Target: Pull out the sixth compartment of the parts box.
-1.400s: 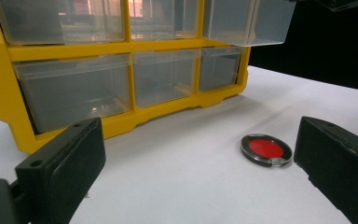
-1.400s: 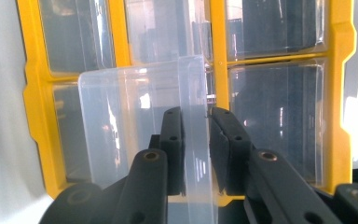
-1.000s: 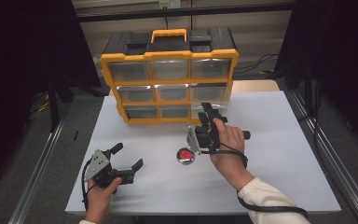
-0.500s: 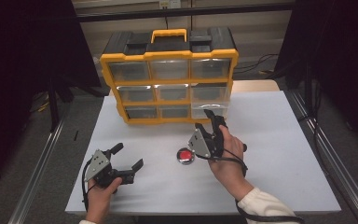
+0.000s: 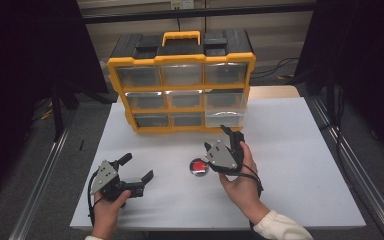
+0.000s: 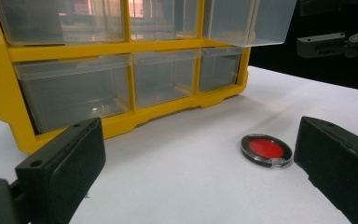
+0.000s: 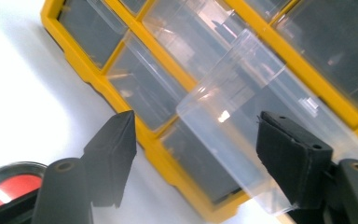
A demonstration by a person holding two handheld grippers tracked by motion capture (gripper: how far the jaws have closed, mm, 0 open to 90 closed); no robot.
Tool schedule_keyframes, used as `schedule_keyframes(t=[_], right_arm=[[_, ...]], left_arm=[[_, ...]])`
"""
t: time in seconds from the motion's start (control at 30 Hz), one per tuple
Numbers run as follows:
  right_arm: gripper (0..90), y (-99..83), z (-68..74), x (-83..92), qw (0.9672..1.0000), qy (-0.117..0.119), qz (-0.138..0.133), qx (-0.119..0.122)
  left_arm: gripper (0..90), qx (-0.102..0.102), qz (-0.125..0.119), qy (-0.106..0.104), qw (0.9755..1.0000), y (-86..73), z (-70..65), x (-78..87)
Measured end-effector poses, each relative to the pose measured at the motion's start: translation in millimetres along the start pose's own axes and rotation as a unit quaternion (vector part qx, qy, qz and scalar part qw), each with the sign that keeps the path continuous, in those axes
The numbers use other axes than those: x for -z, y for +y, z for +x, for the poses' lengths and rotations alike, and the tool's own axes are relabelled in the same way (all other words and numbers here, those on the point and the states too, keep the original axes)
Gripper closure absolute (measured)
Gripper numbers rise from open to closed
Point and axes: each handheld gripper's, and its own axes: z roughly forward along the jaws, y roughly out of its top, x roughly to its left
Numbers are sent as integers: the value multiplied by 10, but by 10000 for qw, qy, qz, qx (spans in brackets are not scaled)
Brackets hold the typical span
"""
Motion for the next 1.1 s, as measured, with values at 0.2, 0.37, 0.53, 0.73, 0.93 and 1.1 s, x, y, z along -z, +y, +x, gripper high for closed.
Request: schedule_keyframes(t=[0.2,0.37,0.53,0.73,0.93,1.1], right_arm=[[233,-77,6,4,9979,296,-16,-568],[204,-125,14,5,9927,618,-12,-1039],[161,-185,20,-17,9828,956,39,-1578],[115,-258,53,-59,9704,1261,112,-2056],[66,-304,100,-120,9593,1513,320,-2361],[63,-377,123,-193,9484,1693,664,-2597]], left_arm=[[21,-4,-6,-13,10000,-2,-4,-4],[21,-37,3,-6,10000,-2,-1,-5],[21,-41,-5,-10,10000,-2,2,-5],[21,5,-2,6,10000,-4,-9,-9],[21,24,7,8,10000,-6,-9,-9],[21,22,11,-12,10000,-7,-8,-13]])
